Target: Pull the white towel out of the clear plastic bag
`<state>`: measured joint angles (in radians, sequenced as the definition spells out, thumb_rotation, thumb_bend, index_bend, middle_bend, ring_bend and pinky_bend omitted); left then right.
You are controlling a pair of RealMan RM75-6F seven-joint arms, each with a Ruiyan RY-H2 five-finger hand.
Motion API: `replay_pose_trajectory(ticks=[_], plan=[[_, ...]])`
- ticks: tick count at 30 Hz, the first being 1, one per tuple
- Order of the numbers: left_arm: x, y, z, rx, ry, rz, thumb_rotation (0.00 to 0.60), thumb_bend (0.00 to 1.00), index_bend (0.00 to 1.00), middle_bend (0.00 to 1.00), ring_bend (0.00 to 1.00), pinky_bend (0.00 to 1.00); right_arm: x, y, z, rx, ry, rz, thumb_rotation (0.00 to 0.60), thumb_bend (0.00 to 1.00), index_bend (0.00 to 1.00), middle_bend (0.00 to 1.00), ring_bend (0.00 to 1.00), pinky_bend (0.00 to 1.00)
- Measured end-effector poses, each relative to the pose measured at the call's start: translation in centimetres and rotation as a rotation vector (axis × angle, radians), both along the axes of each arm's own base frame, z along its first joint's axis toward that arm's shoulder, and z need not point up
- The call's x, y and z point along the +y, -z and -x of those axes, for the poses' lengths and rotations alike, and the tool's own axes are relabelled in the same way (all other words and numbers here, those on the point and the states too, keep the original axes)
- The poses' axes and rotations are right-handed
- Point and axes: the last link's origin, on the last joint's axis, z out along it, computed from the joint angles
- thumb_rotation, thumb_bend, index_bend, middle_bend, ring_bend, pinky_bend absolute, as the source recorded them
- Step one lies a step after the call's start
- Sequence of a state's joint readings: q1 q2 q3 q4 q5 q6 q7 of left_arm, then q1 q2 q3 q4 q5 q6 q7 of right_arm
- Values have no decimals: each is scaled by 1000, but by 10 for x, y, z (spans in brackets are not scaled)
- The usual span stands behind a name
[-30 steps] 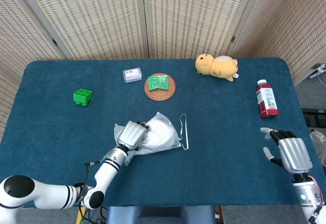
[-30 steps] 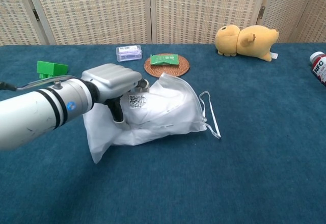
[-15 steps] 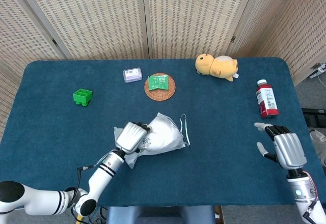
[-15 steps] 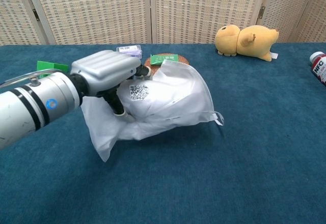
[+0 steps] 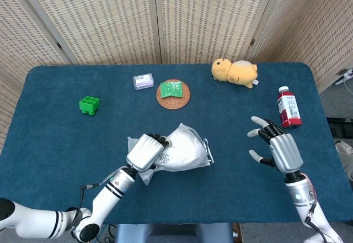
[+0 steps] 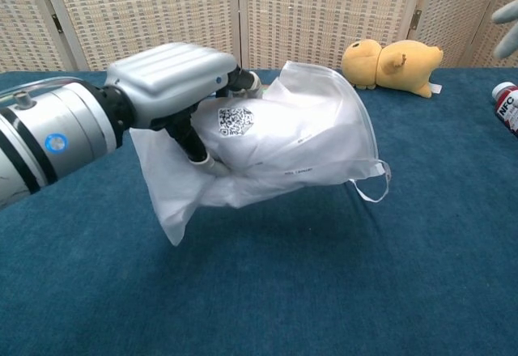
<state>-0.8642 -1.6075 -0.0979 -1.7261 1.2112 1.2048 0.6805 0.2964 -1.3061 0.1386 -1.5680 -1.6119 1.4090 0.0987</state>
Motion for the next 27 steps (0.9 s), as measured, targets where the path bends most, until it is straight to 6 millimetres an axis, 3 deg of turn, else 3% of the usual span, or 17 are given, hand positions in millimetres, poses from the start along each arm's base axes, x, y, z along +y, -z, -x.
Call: replay_pose_trajectory(ticks=[14, 27], plan=[[-4, -6, -6, -14, 17, -5, 600, 107, 405, 477, 455, 599, -20, 38, -49, -68, -112, -72, 600, 133, 428, 154, 121, 286], [-16, -16, -18, -68, 56, 2, 600, 107, 405, 476, 455, 599, -27, 61, -73, -88, -159, -117, 600, 131, 428, 153, 118, 286]])
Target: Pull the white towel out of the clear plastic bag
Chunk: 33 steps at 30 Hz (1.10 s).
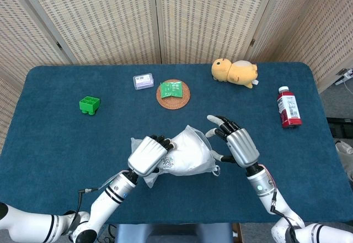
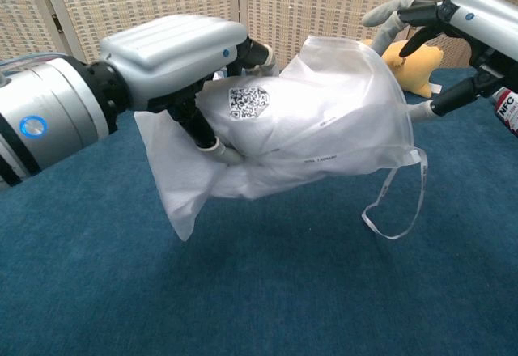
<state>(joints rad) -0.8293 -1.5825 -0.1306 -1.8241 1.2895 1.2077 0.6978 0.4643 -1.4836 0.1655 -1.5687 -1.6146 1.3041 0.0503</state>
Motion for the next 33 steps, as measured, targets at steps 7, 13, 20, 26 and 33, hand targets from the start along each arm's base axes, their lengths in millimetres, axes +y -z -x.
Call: replay_pose_trajectory(ticks=[7, 13, 20, 26, 33], plan=[[-2, -1, -2, -2, 9, 2, 600, 106, 405, 476, 455, 600, 1, 6, -6, -3, -18, -20, 600, 75, 428, 132, 102, 286], [-3, 0, -2, 1, 8, 6, 600, 107, 405, 476, 455, 600, 2, 9, -12, -7, -31, -26, 600, 25, 428, 115, 90, 283], [-3, -1, -3, -7, 10, 6, 600, 107, 405, 476, 455, 600, 2, 16, -18, -3, -40, -54, 600, 11, 428, 109, 78, 273], [-4, -3, -4, -11, 12, 5, 600, 107, 405, 476, 455, 600, 0, 26, -25, -17, -46, -82, 600, 141, 432, 108, 70, 266], [-4, -4, -1, -7, 1, 7, 600, 107, 405, 476, 455, 600, -3, 35, -34, -43, -51, -96, 600, 471, 600, 123, 69, 263]])
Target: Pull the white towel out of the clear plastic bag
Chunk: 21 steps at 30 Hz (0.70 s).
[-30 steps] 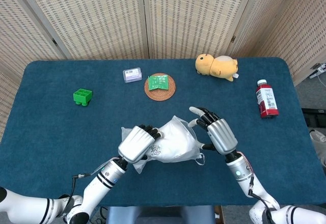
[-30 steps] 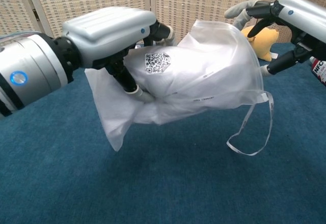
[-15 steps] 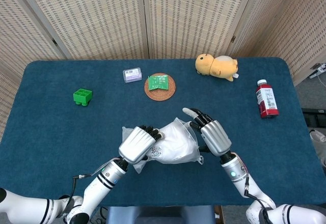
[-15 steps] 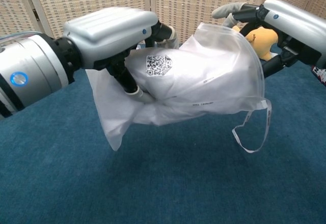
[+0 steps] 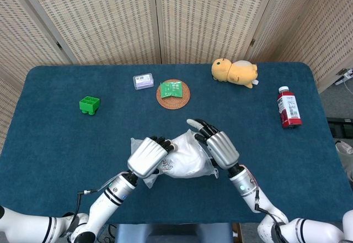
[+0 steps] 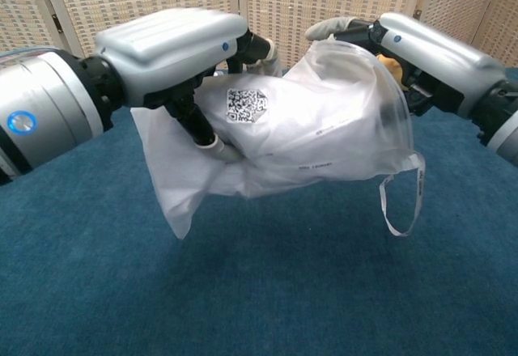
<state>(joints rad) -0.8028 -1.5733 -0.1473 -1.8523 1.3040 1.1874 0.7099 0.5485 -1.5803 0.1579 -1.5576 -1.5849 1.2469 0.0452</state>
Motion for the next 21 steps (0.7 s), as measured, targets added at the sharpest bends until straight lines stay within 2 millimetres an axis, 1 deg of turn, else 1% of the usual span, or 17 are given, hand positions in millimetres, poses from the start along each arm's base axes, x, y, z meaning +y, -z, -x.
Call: replay_pose_trajectory(ticks=[1, 3, 8, 13, 19, 20, 21], plan=[[0, 0, 1, 1, -2, 0, 600, 107, 405, 476, 455, 600, 0, 1, -1, -2, 0, 2, 600, 511, 632, 132, 69, 263], [0, 0, 2, 3, -5, 1, 600, 107, 405, 476, 455, 600, -1, 2, -3, -4, 0, 7, 600, 551, 672, 146, 69, 263], [2, 2, 10, 23, -28, -1, 600, 106, 392, 476, 455, 600, -6, 5, -9, -8, -2, 25, 600, 581, 742, 174, 69, 263], [5, 3, 21, 50, -70, -6, 600, 106, 361, 455, 449, 600, -13, 8, -16, 2, -8, 27, 600, 585, 754, 180, 69, 263], [7, 1, 38, 67, -132, -16, 600, 103, 315, 446, 427, 600, -25, 20, -29, 25, -28, 7, 600, 586, 754, 181, 69, 263], [7, 1, 41, 71, -139, -18, 600, 102, 292, 430, 416, 598, -27, 22, -32, 29, -33, 3, 600, 586, 754, 181, 69, 263], [7, 0, 43, 74, -145, -19, 600, 102, 254, 389, 403, 593, -29, 24, -34, 31, -36, 1, 600, 586, 754, 181, 69, 263]])
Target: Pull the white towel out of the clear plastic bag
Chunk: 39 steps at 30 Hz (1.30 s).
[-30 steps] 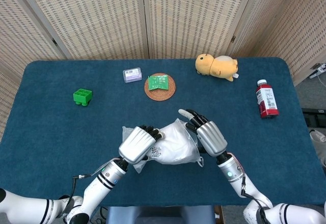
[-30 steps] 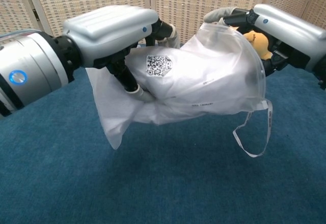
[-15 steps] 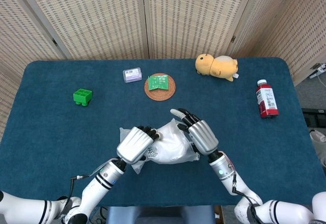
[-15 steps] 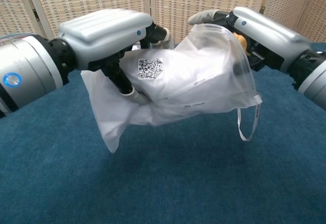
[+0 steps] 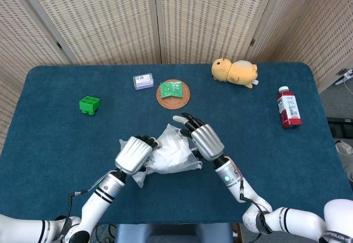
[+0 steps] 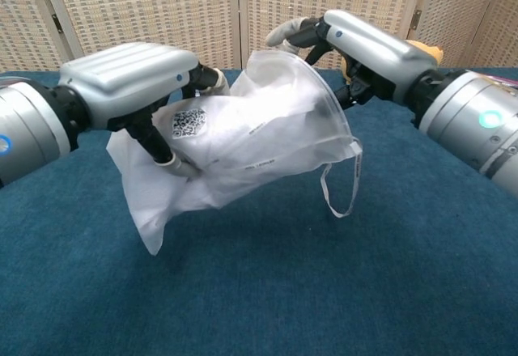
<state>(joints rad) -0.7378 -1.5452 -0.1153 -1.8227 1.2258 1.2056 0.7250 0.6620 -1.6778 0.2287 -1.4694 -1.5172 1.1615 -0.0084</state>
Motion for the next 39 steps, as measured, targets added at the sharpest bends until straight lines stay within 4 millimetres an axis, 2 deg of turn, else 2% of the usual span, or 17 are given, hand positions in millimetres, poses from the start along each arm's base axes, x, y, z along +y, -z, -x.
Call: replay_pose_trajectory(ticks=[3, 6, 9, 14, 22, 28, 39], plan=[[0, -1, 5, 8, -21, -8, 600, 100, 140, 243, 370, 575, -4, 5, -5, 8, -6, -5, 600, 586, 754, 181, 69, 263], [-1, -3, 10, 16, -42, -19, 600, 85, 16, 69, 295, 547, -7, 8, -5, 17, -2, -6, 600, 588, 754, 181, 69, 263], [-2, -3, 13, 15, -56, -19, 600, 38, 0, 1, 228, 523, -10, 10, -3, 28, 8, -7, 600, 588, 754, 181, 69, 263], [-2, -4, 18, 24, -76, -16, 600, 19, 0, 0, 182, 507, -16, 13, 3, 44, 30, -10, 600, 590, 754, 181, 69, 263], [-5, -1, 22, 51, -73, -9, 600, 18, 1, 1, 193, 515, -24, 19, 17, 75, 73, -17, 600, 591, 754, 181, 69, 263], [-7, 2, 24, 60, -15, -25, 600, 18, 88, 94, 263, 556, -30, 19, 32, 101, 118, -15, 600, 592, 754, 181, 69, 263], [-12, 8, 29, 70, 58, -10, 600, 19, 190, 224, 368, 604, -38, 16, 56, 124, 188, -8, 600, 593, 754, 181, 69, 263]])
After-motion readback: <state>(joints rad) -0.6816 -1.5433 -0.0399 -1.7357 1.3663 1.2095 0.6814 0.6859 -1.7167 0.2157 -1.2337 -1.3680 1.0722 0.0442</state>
